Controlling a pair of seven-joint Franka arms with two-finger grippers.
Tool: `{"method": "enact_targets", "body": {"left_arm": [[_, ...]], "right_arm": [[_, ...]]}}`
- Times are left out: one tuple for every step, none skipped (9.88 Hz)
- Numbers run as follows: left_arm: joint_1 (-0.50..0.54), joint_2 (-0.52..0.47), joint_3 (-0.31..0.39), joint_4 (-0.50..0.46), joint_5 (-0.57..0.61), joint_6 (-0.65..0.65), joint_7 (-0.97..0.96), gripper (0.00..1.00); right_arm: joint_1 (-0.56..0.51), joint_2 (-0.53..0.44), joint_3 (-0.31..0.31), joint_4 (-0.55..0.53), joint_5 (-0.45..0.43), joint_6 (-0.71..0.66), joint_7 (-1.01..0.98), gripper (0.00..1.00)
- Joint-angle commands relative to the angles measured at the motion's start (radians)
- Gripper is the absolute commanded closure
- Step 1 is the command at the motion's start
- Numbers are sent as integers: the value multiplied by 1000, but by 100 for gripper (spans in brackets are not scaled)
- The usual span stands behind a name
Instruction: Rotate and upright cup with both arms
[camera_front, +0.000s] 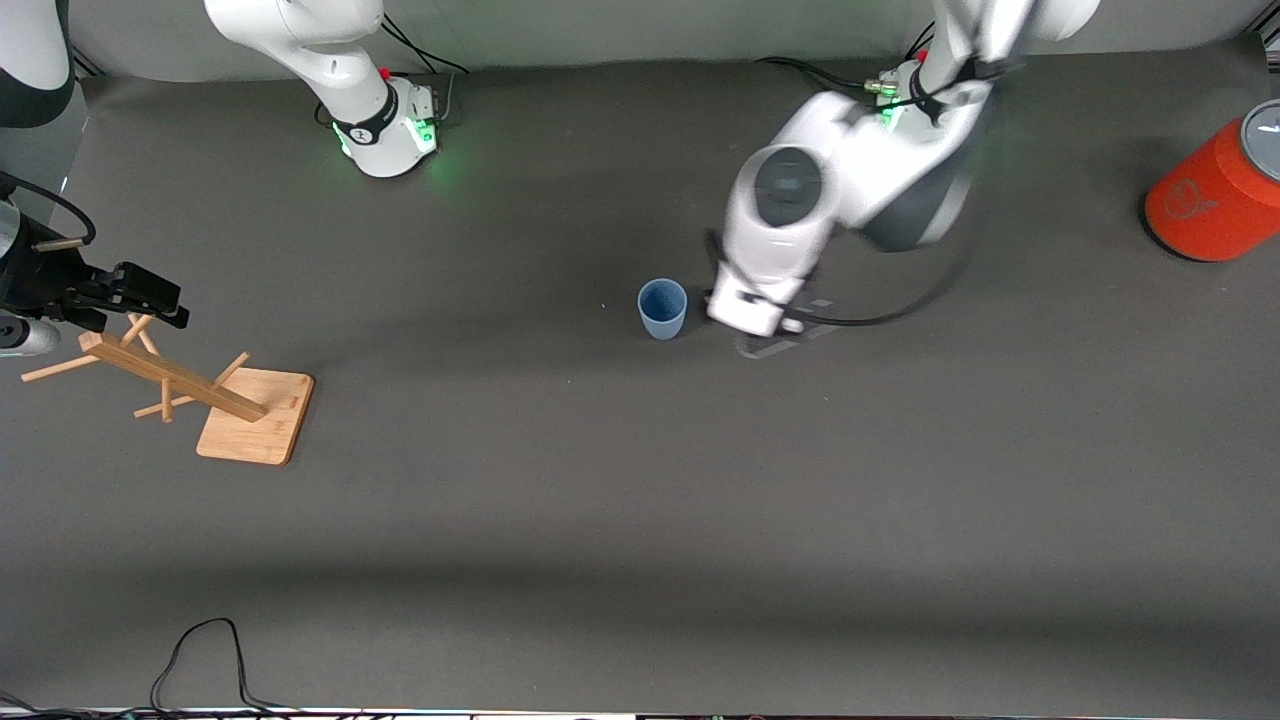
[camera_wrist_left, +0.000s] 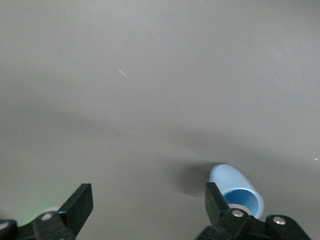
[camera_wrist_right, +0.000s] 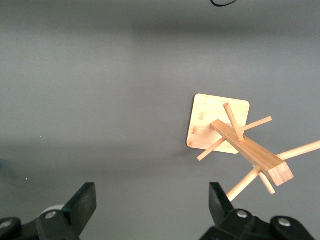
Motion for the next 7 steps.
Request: {"method": "enact_targets", "body": {"left_arm": [[172,-124,-11,-21,6,-127,295,0],[238,-173,-10,-22,9,-164,411,0],[294,-219,-10,-30,13,-190,523,0],[337,-259,-10,-45,33,-187,568,0],[389,-282,-10,-45,53,-183,625,0],[430,-295,-8,-41,62,-179,754,0],[479,-322,-10,-38,67,-181,822,0]], "right_arm": [[-4,-6,3,2,19,-6,14,0],[-4,-6,3,2,19,-6,14,0],[-4,-6,3,2,19,-6,14,0],[-4,-6,3,2,19,-6,14,0],[-4,-6,3,2,19,-6,14,0],[-4,-6,3,2,19,-6,14,0],[-4,-6,3,2,19,-6,14,0]]}}
